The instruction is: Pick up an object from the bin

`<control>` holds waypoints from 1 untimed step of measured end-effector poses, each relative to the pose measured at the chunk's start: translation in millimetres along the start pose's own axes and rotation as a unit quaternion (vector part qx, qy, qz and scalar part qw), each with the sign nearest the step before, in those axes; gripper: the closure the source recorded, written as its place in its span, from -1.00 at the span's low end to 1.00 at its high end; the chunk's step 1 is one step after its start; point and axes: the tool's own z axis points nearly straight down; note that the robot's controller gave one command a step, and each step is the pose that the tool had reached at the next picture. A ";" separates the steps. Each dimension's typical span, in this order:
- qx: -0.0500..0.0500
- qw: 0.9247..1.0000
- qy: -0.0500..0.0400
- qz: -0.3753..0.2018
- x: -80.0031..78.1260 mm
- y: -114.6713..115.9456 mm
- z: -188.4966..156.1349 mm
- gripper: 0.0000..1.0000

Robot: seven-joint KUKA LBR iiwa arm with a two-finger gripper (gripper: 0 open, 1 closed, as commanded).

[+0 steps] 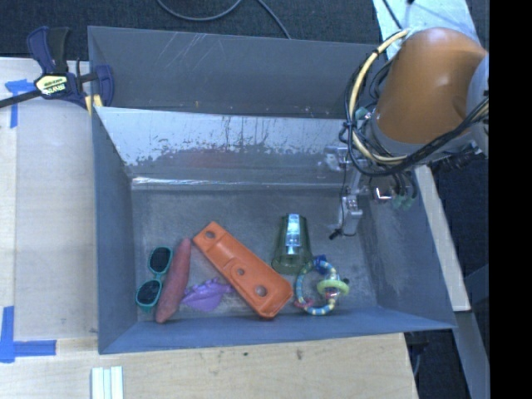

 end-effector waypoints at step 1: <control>0.000 1.000 -0.004 0.000 -1.4 0.1 -4.7 -1.00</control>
Offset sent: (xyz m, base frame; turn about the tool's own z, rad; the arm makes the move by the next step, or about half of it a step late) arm -0.0103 0.0131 -0.0724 -0.0525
